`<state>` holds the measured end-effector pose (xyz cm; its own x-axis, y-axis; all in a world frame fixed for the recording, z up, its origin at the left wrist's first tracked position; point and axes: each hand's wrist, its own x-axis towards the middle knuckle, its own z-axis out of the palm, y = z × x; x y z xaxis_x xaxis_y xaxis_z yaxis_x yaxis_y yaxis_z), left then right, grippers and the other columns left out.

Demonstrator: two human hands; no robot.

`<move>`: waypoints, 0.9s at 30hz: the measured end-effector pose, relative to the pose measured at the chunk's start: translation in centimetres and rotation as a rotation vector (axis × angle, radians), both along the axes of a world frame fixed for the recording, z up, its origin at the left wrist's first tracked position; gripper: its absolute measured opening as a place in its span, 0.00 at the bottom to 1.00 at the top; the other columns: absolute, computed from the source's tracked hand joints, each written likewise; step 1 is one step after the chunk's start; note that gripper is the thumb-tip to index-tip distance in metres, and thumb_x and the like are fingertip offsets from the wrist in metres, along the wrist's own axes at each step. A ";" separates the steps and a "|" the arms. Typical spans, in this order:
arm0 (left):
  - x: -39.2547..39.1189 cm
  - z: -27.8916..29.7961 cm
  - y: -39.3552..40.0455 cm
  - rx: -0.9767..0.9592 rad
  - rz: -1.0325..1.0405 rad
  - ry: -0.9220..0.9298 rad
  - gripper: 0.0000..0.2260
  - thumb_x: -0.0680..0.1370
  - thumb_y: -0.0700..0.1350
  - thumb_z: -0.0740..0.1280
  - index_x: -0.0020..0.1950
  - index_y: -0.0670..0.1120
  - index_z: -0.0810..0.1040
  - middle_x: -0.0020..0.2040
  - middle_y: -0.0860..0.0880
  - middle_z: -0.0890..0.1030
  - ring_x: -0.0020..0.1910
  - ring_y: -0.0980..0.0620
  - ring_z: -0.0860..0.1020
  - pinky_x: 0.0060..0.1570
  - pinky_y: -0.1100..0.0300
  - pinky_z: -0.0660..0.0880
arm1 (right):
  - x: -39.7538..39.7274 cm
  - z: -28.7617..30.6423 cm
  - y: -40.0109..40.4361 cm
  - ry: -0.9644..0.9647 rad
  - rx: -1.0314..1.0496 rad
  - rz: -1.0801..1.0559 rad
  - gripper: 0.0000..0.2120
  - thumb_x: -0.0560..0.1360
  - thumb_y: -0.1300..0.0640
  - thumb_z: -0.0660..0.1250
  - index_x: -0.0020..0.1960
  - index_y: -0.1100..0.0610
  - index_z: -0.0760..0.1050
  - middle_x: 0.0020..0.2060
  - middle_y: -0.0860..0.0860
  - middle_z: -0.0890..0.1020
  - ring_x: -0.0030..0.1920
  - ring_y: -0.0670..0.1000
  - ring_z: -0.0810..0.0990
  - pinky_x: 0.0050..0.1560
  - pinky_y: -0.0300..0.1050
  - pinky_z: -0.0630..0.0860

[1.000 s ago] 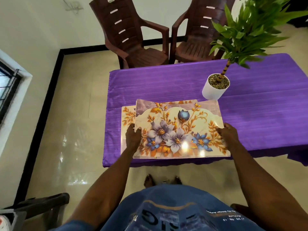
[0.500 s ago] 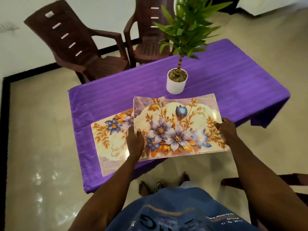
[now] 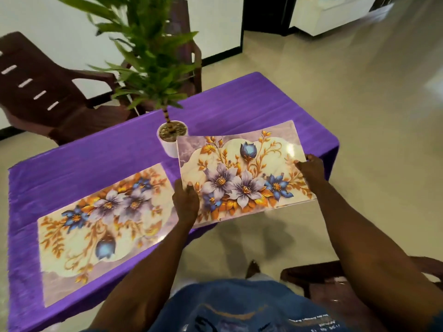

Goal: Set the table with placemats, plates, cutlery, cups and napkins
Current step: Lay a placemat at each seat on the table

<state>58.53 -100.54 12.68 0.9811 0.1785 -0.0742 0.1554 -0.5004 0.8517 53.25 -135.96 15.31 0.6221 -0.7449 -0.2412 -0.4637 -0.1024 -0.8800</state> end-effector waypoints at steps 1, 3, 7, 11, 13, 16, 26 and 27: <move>0.0 0.2 -1.3 -0.005 0.012 0.022 0.14 0.82 0.41 0.60 0.67 0.38 0.70 0.63 0.37 0.76 0.61 0.37 0.73 0.56 0.52 0.68 | 0.2 -0.1 -1.4 0.004 -0.019 0.003 0.04 0.73 0.63 0.71 0.47 0.57 0.79 0.41 0.54 0.81 0.41 0.50 0.77 0.41 0.42 0.72; 0.3 0.4 -4.0 -0.043 0.063 0.054 0.13 0.82 0.40 0.60 0.65 0.38 0.71 0.62 0.38 0.76 0.61 0.38 0.73 0.55 0.55 0.67 | 0.8 -0.1 -4.3 0.050 -0.051 0.017 0.05 0.73 0.61 0.71 0.48 0.60 0.80 0.42 0.54 0.81 0.42 0.52 0.78 0.44 0.44 0.73; 1.3 0.0 -7.6 -0.112 0.126 0.101 0.13 0.82 0.41 0.61 0.65 0.39 0.71 0.63 0.39 0.77 0.62 0.40 0.74 0.55 0.56 0.68 | 2.8 -0.3 -8.7 0.096 -0.107 0.050 0.10 0.73 0.59 0.71 0.51 0.63 0.80 0.44 0.55 0.81 0.44 0.54 0.79 0.44 0.45 0.73; 3.3 -0.6 -10.3 -0.154 0.197 0.132 0.14 0.81 0.41 0.62 0.65 0.39 0.72 0.62 0.40 0.77 0.61 0.40 0.75 0.56 0.52 0.71 | 6.2 -1.0 -11.5 0.103 -0.124 0.088 0.11 0.73 0.57 0.71 0.52 0.63 0.80 0.45 0.57 0.83 0.46 0.57 0.82 0.42 0.44 0.74; 4.9 -1.0 -11.4 -0.160 0.235 0.138 0.13 0.80 0.41 0.63 0.64 0.39 0.73 0.61 0.40 0.78 0.59 0.40 0.76 0.54 0.51 0.72 | 8.4 -1.4 -12.8 0.112 -0.131 0.115 0.12 0.73 0.56 0.71 0.53 0.62 0.80 0.46 0.57 0.83 0.46 0.57 0.82 0.43 0.45 0.74; 7.3 -2.4 -12.7 -0.136 0.270 0.143 0.13 0.79 0.41 0.63 0.62 0.40 0.73 0.59 0.40 0.79 0.58 0.39 0.77 0.54 0.50 0.74 | 11.8 -2.4 -14.6 0.135 -0.156 0.171 0.10 0.73 0.56 0.71 0.51 0.61 0.80 0.44 0.54 0.82 0.45 0.55 0.80 0.43 0.47 0.73; 11.3 -5.1 -17.0 -0.104 0.416 0.257 0.12 0.77 0.40 0.64 0.60 0.40 0.75 0.57 0.39 0.80 0.55 0.39 0.77 0.48 0.56 0.68 | 20.0 -6.6 -19.1 0.282 -0.202 0.291 0.11 0.69 0.56 0.75 0.46 0.63 0.80 0.41 0.57 0.82 0.43 0.55 0.79 0.40 0.45 0.68; 11.3 -5.4 -17.2 -0.105 0.434 0.263 0.12 0.77 0.40 0.64 0.60 0.40 0.75 0.57 0.39 0.80 0.55 0.39 0.77 0.49 0.56 0.69 | 20.3 -6.8 -19.4 0.299 -0.217 0.302 0.12 0.69 0.57 0.75 0.47 0.64 0.80 0.44 0.59 0.83 0.46 0.57 0.81 0.41 0.45 0.67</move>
<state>69.80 -117.74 7.29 0.7639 0.5436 -0.3477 0.5456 -0.2564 0.7979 73.60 -155.33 8.55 0.7458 -0.5942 -0.3012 -0.6142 -0.4384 -0.6562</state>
